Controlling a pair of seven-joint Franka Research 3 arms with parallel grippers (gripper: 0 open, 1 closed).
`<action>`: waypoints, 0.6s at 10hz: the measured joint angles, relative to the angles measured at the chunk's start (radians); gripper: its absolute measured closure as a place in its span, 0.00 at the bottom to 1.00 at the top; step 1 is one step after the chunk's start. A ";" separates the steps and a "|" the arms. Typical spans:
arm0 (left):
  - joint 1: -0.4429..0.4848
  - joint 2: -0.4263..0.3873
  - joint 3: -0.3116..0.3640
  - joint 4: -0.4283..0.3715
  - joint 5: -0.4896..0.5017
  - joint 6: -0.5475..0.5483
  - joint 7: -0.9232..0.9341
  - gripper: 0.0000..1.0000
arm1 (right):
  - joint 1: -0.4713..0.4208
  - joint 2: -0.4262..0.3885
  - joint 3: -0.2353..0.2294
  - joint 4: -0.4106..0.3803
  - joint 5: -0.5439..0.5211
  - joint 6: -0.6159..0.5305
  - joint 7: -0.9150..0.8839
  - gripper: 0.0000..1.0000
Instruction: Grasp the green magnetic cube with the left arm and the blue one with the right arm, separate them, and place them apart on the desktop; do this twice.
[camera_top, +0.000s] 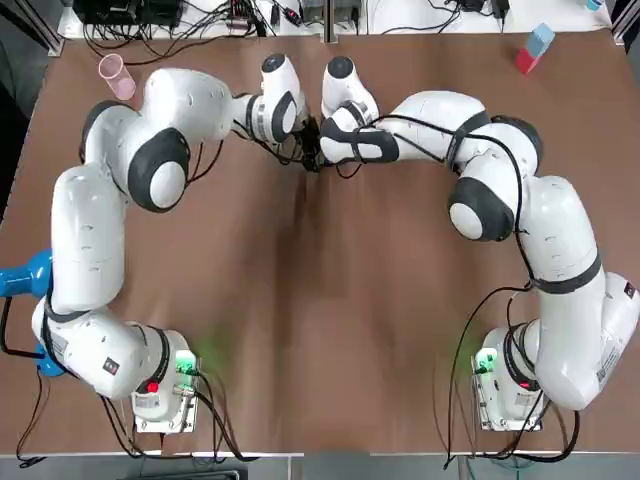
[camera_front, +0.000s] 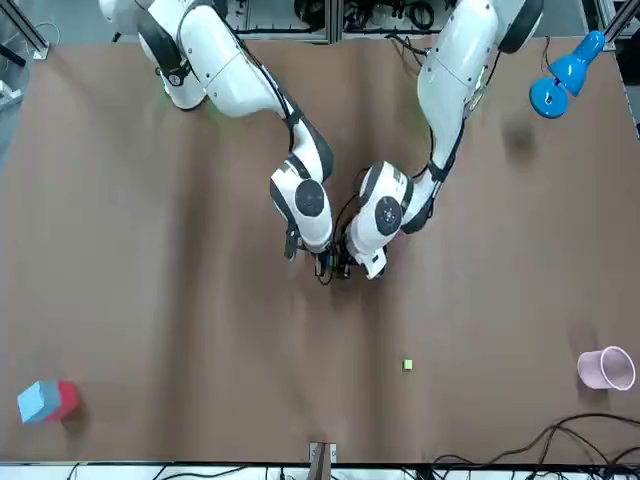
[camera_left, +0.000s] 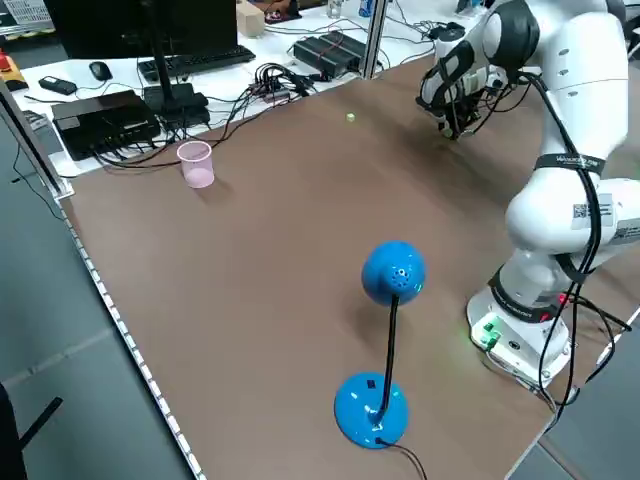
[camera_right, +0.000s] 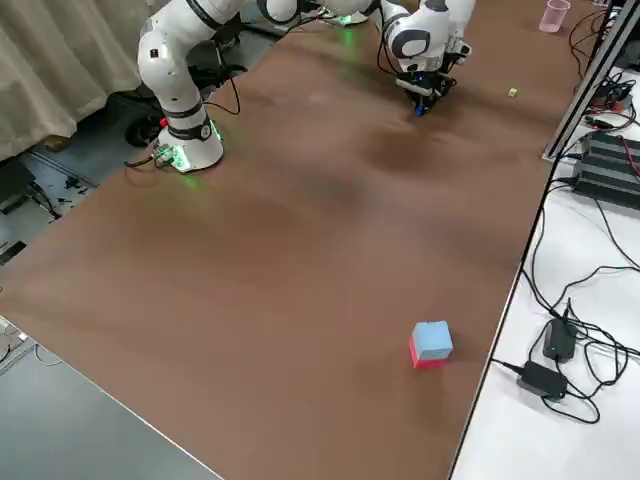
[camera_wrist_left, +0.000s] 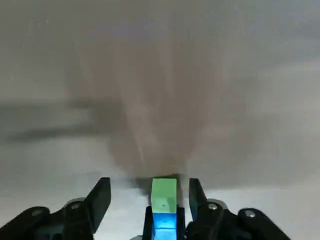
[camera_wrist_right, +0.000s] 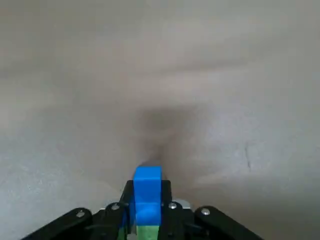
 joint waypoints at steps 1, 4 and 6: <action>-0.002 0.000 0.000 -0.002 0.000 0.003 0.000 0.34 | 0.000 0.000 0.000 0.000 0.000 0.000 0.000 0.76; -0.003 0.000 0.001 -0.003 0.000 0.005 0.000 0.43 | 0.000 0.000 0.000 0.000 0.000 0.000 0.000 0.76; -0.003 0.000 0.001 -0.003 0.000 0.006 0.000 0.53 | 0.000 0.000 0.000 0.000 0.000 0.000 0.000 0.76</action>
